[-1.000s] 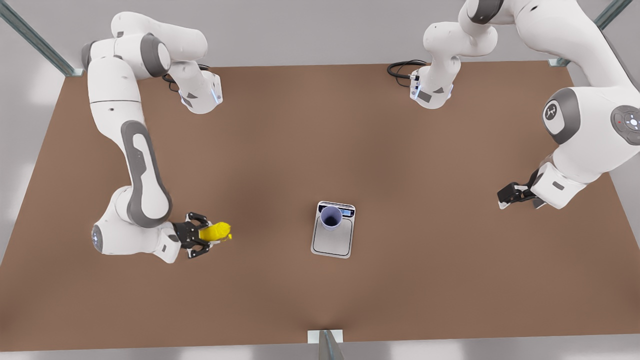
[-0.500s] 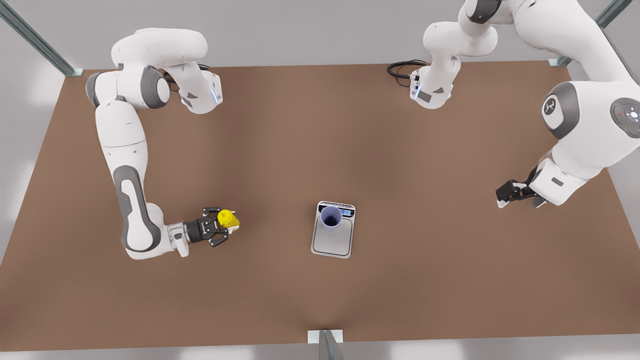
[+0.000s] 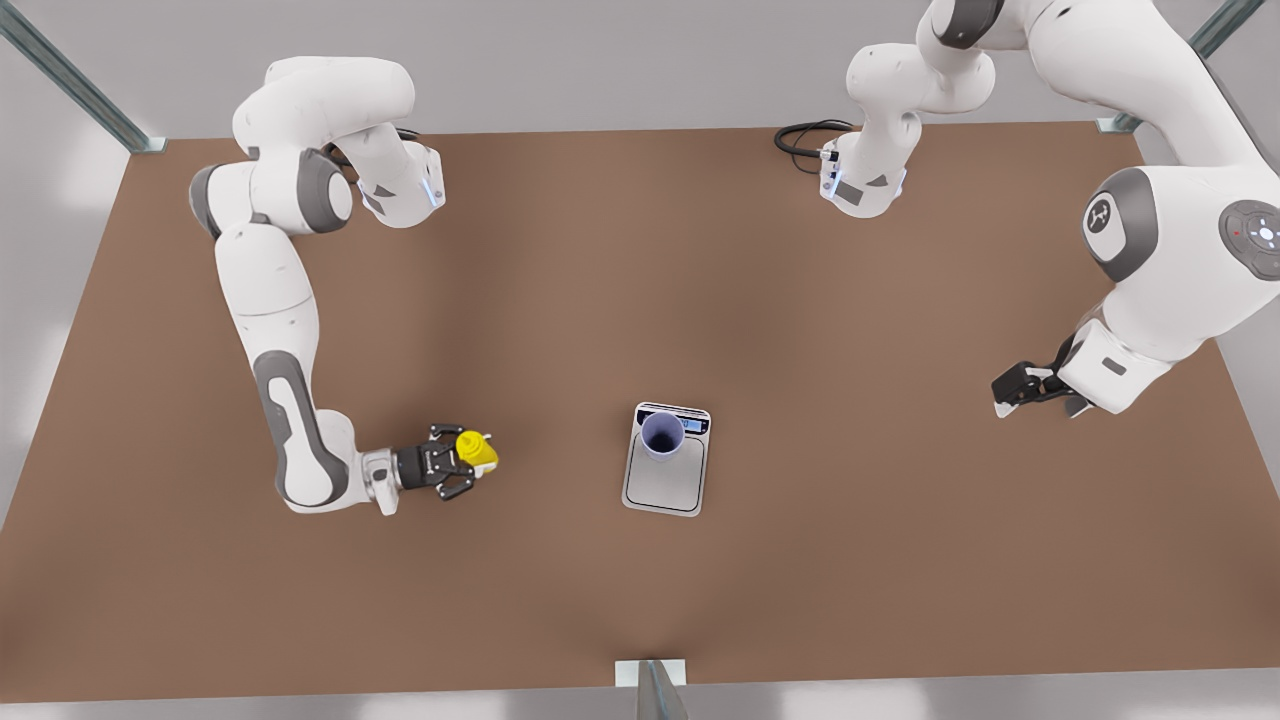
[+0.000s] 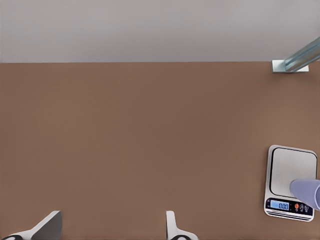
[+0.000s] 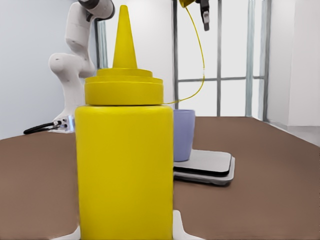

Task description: Move cup to the weight, pick up sauce bottle, pour sauce

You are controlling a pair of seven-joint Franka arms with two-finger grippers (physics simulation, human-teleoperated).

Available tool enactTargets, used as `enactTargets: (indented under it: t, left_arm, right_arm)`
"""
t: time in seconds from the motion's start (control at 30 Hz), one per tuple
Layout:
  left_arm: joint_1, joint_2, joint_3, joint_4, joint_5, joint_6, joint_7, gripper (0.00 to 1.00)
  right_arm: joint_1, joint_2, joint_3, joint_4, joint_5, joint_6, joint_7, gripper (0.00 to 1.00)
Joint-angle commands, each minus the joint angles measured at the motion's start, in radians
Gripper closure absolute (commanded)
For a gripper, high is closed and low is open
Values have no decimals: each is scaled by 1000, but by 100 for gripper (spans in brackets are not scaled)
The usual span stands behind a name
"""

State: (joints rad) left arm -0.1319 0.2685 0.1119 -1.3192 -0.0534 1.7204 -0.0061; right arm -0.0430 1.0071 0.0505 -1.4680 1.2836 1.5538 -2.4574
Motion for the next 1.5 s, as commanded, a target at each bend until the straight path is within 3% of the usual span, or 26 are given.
enactTargets:
  t: [0.0, 0.47, 0.57, 0.63, 0.97, 1.2, 1.3, 1.37, 1.47]
  left_arm:
    - [0, 0, 0, 0, 0, 1, 0, 0]
    - [0, -2, 0, 0, 1, 1, 0, 0]
    - [0, 0, 0, 0, 0, 2, 0, 0]
    - [0, 0, 0, 0, 1, 4, 0, 0]
    - [0, 0, 0, 0, 0, 1, 0, 0]
    - [0, 0, 0, 0, 1, 5, 0, 0]
    - [0, 1, 0, 0, 0, 5, 0, 0]
    - [0, 1, 0, 0, 0, 5, 0, 0]
    - [0, 0, 0, 0, 1, 5, 0, 0]
  right_arm:
    - [0, 1, 0, 0, 0, 0, 0, 39]
    - [11, 7, 2, -2, 8, 8, -11, 33]
    - [9, 7, 0, 0, 8, 8, -9, 24]
    - [9, 7, 2, 0, 8, 8, -11, 0]
    - [-29, 7, -5, -12, -6, -14, -9, 0]
    - [-179, -5, -9, -94, -176, -78, -35, 0]
    - [-199, -139, -144, 6, -363, -182, 273, 0]
    - [-187, -274, -147, 89, -507, -179, 622, 0]
    - [-106, -314, -149, 311, -704, -161, 1138, 0]
